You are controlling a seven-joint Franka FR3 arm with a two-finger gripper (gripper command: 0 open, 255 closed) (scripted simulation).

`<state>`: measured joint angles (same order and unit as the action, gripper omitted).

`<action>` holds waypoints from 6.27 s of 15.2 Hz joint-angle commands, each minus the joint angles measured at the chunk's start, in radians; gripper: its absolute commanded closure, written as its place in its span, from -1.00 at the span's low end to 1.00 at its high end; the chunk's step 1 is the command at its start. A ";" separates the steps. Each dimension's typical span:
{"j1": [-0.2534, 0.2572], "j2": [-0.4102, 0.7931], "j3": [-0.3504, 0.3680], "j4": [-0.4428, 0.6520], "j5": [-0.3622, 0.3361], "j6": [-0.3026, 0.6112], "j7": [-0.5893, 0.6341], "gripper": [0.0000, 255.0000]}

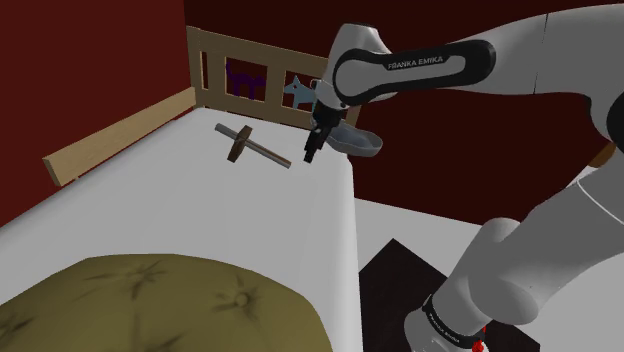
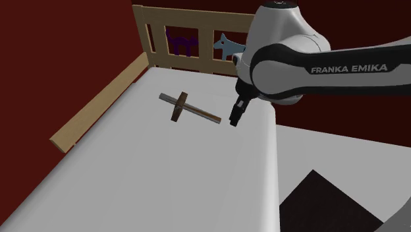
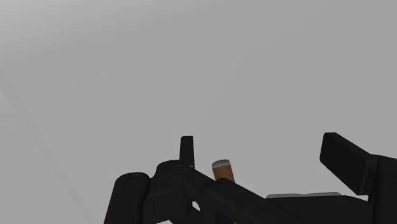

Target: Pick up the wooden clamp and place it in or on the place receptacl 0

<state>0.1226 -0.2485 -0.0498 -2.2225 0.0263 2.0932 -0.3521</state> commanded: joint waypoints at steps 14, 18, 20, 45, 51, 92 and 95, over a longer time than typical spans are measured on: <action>0.050 0.414 0.024 0.387 0.161 0.169 -0.258 -1.00; 0.053 0.445 0.028 0.377 0.166 0.211 -0.261 -1.00; 0.054 0.467 0.030 0.373 0.170 0.237 -0.263 -1.00; 0.055 0.439 0.027 0.431 0.157 0.152 -0.246 1.00; 0.054 0.423 0.025 0.490 0.148 0.078 -0.232 1.00; -0.211 0.310 -0.190 0.633 0.244 -0.274 -0.676 1.00; -0.252 0.331 -0.222 0.663 0.263 -0.303 -0.746 1.00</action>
<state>-0.1153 0.0750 -0.2612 -1.5718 0.2821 1.8006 -1.0730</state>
